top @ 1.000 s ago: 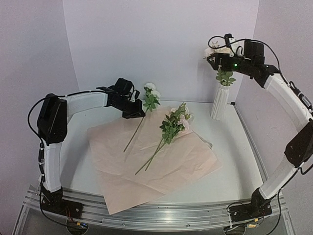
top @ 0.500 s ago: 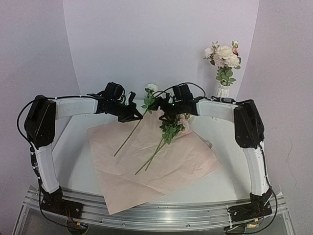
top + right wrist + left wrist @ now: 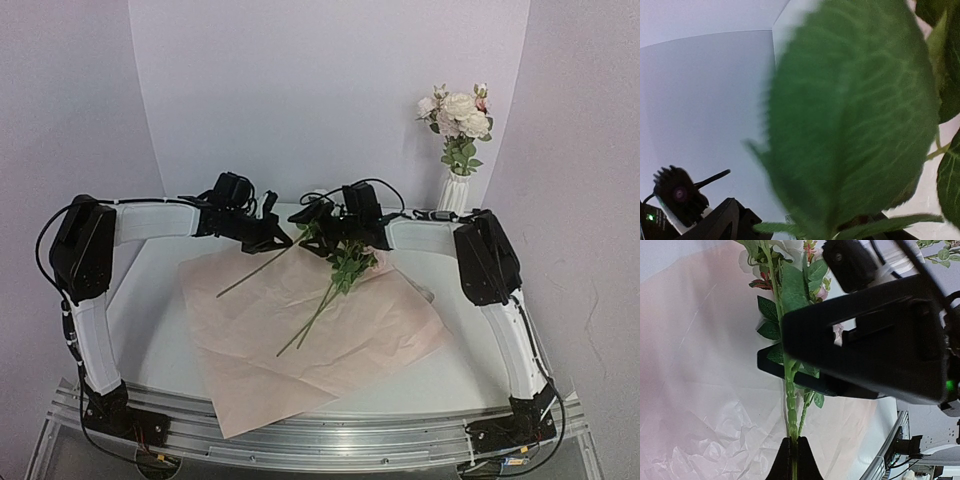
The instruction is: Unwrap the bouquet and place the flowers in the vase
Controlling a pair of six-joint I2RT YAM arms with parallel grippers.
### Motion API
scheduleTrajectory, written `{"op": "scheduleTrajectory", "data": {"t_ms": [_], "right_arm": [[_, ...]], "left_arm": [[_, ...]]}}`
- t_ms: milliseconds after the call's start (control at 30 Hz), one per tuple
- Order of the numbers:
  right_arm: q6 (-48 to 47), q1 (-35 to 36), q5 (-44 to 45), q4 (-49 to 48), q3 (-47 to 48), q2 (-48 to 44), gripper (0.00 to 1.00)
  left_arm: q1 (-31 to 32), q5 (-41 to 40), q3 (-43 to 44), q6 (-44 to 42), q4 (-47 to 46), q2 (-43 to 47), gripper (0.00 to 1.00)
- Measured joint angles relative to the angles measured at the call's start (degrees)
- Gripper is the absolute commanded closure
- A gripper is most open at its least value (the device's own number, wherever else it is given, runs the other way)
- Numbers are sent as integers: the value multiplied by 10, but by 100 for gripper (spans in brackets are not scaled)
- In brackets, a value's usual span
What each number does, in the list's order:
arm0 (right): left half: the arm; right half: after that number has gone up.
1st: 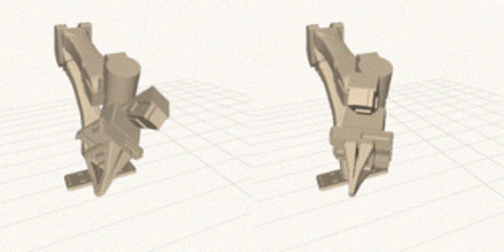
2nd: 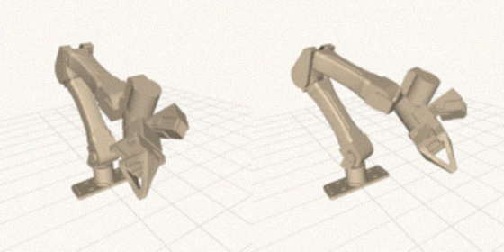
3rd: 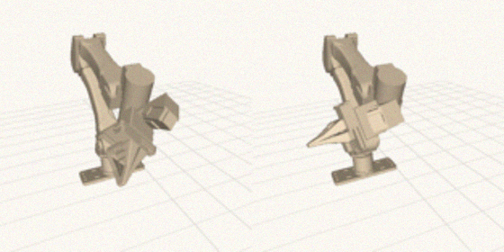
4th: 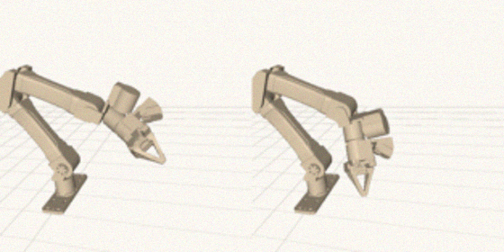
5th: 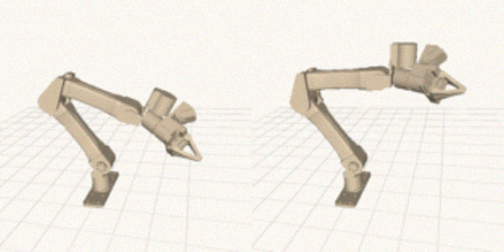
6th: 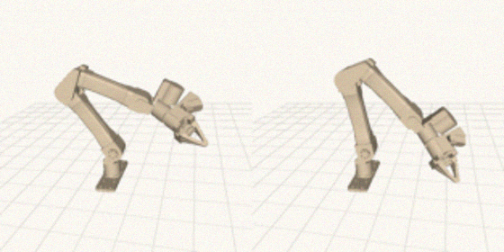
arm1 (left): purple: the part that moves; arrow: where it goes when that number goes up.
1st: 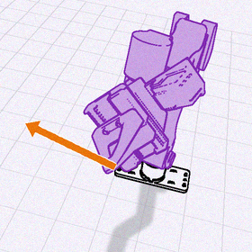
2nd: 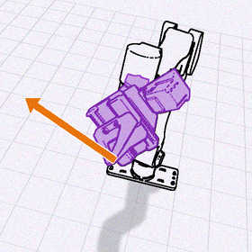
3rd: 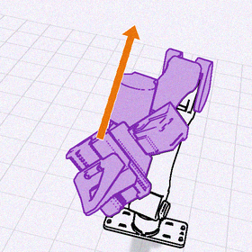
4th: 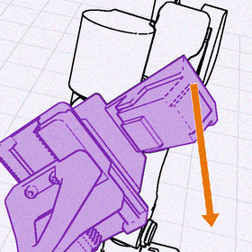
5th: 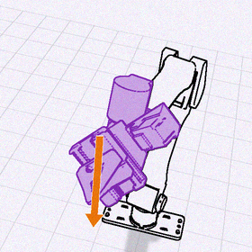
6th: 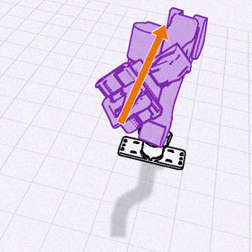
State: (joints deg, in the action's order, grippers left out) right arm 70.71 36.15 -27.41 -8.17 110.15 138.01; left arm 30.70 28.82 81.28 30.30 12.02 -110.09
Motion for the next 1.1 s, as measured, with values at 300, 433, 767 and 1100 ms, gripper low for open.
{"op": "scheduleTrajectory", "data": {"t_ms": [300,433,767,1100], "right_arm": [[51,2,3,-29,-2,53,100],[1,-1,20,-23,-2,41,100],[-401,-8,106,55,-1,-168,100],[-819,-134,235,98,151,-335,100]], "left_arm": [[2,8,0,0,-1,-6,57],[1,16,0,-33,1,-3,1],[-3,40,-71,-168,-101,190,0],[-3,39,-133,-216,-177,242,0]]}}
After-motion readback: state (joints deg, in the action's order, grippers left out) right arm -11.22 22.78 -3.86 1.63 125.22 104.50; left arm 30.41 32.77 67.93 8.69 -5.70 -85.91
